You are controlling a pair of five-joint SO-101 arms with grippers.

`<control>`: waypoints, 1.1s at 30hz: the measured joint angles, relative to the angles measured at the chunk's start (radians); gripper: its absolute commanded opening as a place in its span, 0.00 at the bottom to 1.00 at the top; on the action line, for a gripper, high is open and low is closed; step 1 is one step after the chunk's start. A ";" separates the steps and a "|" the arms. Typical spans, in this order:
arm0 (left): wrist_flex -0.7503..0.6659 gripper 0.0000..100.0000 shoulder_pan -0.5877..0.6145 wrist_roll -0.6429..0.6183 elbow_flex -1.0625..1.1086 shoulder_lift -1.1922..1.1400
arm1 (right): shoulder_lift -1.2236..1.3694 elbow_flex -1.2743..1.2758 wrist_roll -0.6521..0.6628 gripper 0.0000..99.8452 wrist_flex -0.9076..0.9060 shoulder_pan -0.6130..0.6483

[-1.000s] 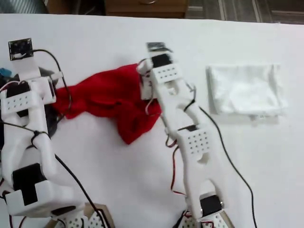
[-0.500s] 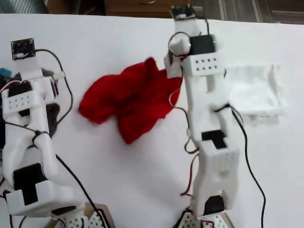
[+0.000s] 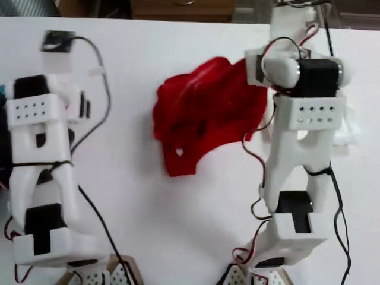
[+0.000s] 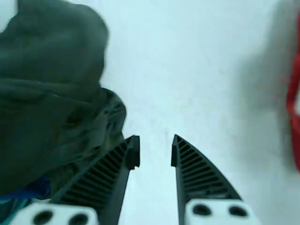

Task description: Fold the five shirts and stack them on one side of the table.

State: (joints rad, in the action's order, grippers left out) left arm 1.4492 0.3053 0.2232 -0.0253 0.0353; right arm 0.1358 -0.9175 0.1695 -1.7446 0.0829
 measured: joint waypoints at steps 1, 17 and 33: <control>0.015 0.14 -0.023 0.020 0.000 0.000 | 0.000 0.000 0.000 0.02 0.000 -0.014; -0.068 0.14 -0.370 -0.115 0.000 -0.002 | -0.114 -0.124 0.000 0.02 0.035 0.083; -0.353 0.18 -0.629 -0.311 0.074 -0.233 | -0.114 -0.120 0.000 0.02 0.170 0.032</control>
State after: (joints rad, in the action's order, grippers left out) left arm 1.0963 -0.3237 -0.0882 0.0483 -0.1979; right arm 0.0222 -1.0372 0.1695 -1.5742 0.1151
